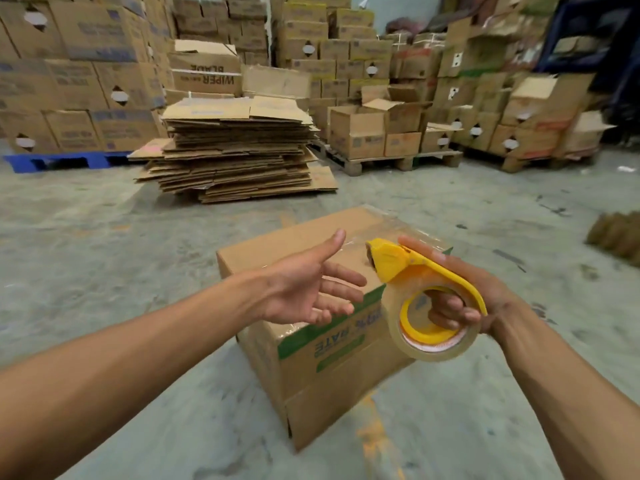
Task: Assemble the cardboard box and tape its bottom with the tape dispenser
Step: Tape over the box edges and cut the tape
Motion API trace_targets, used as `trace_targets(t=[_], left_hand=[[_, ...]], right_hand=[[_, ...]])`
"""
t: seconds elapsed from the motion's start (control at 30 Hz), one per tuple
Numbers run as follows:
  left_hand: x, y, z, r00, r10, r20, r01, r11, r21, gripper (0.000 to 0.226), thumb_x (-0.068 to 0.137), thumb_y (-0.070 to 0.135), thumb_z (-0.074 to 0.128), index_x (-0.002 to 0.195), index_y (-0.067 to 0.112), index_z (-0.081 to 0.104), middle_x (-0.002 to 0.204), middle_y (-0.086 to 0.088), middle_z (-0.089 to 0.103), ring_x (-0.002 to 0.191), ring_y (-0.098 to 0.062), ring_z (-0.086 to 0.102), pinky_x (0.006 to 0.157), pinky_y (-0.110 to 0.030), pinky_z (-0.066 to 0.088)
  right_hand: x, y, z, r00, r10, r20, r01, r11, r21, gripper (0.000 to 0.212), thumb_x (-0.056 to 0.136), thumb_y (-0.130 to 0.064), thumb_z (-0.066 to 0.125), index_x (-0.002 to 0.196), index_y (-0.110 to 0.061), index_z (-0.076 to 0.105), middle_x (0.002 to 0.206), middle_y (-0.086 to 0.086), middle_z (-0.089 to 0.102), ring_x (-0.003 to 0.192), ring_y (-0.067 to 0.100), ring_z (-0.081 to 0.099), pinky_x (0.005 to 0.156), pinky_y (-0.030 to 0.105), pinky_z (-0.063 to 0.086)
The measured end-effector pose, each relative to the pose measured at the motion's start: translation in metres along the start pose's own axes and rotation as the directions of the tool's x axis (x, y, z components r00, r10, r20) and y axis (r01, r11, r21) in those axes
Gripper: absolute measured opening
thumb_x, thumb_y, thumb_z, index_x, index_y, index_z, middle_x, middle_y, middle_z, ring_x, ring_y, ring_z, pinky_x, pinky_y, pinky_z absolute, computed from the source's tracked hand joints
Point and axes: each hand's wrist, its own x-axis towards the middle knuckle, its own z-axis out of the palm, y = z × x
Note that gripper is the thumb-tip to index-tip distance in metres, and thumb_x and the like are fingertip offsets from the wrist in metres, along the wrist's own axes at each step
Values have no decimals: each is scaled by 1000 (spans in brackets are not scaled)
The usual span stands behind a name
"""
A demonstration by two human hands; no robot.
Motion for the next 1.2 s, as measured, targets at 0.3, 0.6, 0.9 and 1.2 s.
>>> trace_targets(t=[0.3, 0.6, 0.9, 1.2], left_hand=[[4, -6, 33, 993, -7, 117, 36, 968, -250, 25, 88, 35, 67, 96, 12, 68, 85, -4, 70, 66, -13, 65, 54, -21, 45], [17, -10, 31, 995, -73, 75, 91, 958, -273, 12, 85, 16, 67, 77, 7, 67, 68, -4, 66, 55, -11, 63, 49, -20, 48], [39, 7, -45, 992, 7, -123, 33, 945, 324, 16, 97, 10, 54, 82, 9, 61, 63, 0, 54, 55, -8, 43, 60, -21, 39], [69, 50, -162, 911, 187, -368, 166, 652, 740, 12, 96, 16, 56, 100, 7, 63, 86, -7, 56, 73, -18, 48, 70, -31, 50]], right_hand=[[-18, -2, -17, 998, 6, 69, -5, 1000, -9, 44, 100, -37, 53, 143, -29, 51, 56, 7, 64, 38, 11, 62, 49, 27, 49], [-30, -17, 12, 987, 81, -136, -105, 979, -176, 65, 73, -44, 83, 134, -35, 60, 43, 10, 50, 25, 12, 46, 37, 23, 47], [-30, -21, 46, 921, 150, -361, -291, 880, -376, 45, 84, -27, 64, 127, -36, 66, 84, 26, 54, 41, 18, 53, 36, 25, 48], [42, -1, 88, 904, 103, -415, -298, 848, -438, 39, 95, -29, 62, 134, -34, 58, 60, 15, 59, 43, 22, 54, 44, 28, 51]])
